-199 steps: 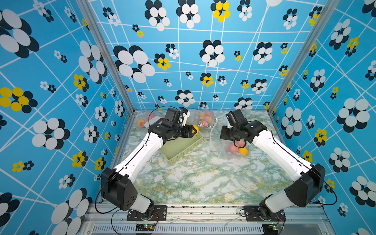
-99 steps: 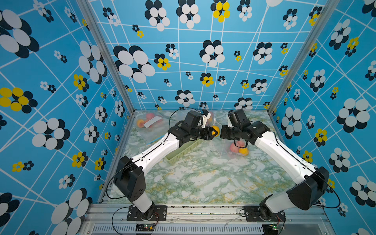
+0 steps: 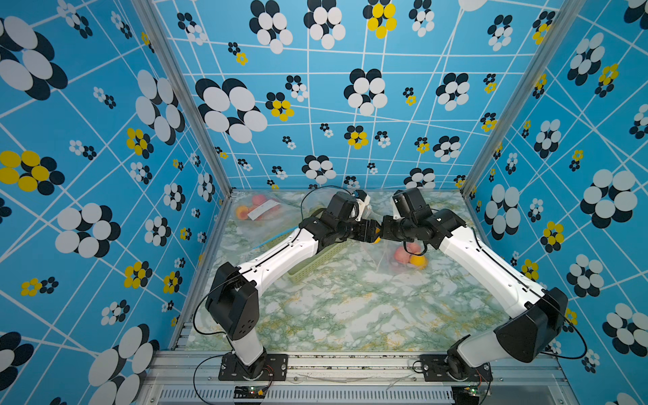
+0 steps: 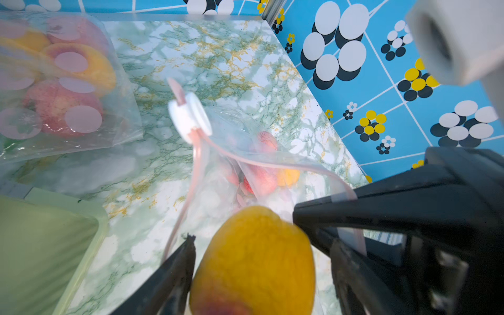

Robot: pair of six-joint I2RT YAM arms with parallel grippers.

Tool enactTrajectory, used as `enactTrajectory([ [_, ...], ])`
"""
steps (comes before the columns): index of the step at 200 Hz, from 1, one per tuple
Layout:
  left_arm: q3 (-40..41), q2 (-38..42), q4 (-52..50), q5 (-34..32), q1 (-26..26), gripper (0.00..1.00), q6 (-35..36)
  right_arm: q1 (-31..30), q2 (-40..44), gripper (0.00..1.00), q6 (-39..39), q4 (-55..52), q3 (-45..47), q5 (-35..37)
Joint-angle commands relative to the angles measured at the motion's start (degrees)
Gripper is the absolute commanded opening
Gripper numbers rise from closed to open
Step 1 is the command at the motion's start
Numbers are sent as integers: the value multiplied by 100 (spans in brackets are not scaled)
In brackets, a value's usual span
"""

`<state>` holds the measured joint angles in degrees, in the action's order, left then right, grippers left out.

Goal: Place the peach in a zip-top bag and seal the zipper
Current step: Place the peach in the zipper food storage bag, then adjust the zipper food storage bag at the center of the board.

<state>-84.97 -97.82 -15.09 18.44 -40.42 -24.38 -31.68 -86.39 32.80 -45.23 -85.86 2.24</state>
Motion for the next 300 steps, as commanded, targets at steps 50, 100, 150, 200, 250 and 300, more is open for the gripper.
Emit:
enactTrajectory([
  [50, 79, 592, 33, -238, -18, 76, 220, -22, 210, 0, -61, -296, -242, 177],
  [100, 707, 1670, 486, -564, 85, 72, 546, -22, 246, 0, -444, -831, -755, 121],
  [150, 1557, 2775, 878, -530, 791, 74, 1240, 37, 14, 0, -1425, -2215, -2035, -647],
  [200, 2591, 3241, 1885, 1067, 1394, 76, 2167, 92, -273, 0, -2560, -3607, -3256, -1980],
  [250, 2784, 3098, 1830, 3096, 1485, 81, 3415, 96, -143, 0, -3255, -3520, -2484, -2316],
  [300, 2587, 2717, 1721, 3631, 1498, 82, 3923, 93, -233, 0, -3898, -3335, -2288, -2756],
])
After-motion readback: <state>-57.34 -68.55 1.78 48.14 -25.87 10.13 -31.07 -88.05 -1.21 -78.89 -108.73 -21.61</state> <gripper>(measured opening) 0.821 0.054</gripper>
